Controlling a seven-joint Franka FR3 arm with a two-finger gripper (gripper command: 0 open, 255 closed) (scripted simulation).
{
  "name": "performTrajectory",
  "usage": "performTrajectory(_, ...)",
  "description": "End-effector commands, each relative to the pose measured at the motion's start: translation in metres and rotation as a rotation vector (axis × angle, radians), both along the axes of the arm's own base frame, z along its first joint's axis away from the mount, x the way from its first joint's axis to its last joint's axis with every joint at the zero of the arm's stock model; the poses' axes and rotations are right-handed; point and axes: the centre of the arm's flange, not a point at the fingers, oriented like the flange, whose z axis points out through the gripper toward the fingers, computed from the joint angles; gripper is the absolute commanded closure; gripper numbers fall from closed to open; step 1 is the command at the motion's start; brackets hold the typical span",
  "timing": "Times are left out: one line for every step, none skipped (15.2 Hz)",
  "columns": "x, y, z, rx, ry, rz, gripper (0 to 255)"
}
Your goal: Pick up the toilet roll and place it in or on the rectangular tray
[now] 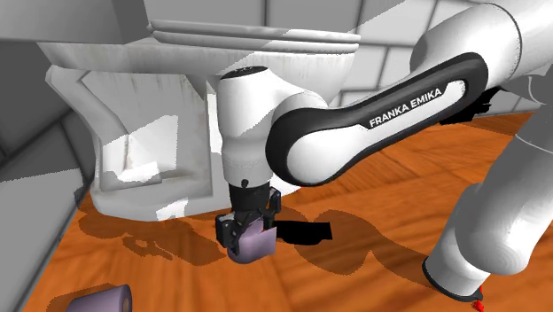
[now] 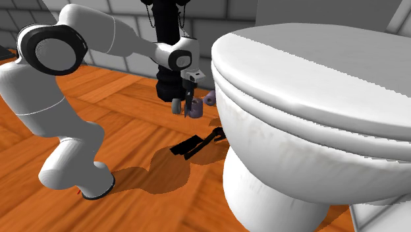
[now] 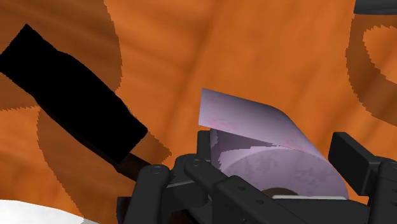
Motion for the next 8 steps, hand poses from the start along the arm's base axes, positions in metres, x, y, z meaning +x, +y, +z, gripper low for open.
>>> performTrajectory(-0.002,0.001,0.011,0.000,0.000,0.000,255)
performTrajectory(-0.002,0.001,0.016,0.000,0.000,0.000,255)
performTrajectory(-0.002,0.001,0.021,0.000,0.000,0.000,255)
performTrajectory(-0.002,0.001,0.027,0.000,0.000,0.000,255)
performTrajectory(-0.002,0.001,0.027,0.000,0.000,0.000,255)
performTrajectory(-0.004,-0.012,0.029,0.000,0.000,0.000,255)
performTrajectory(-0.006,-0.025,0.030,0.000,0.000,0.000,255)
performTrajectory(-0.008,-0.038,0.031,0.000,0.000,0.000,255)
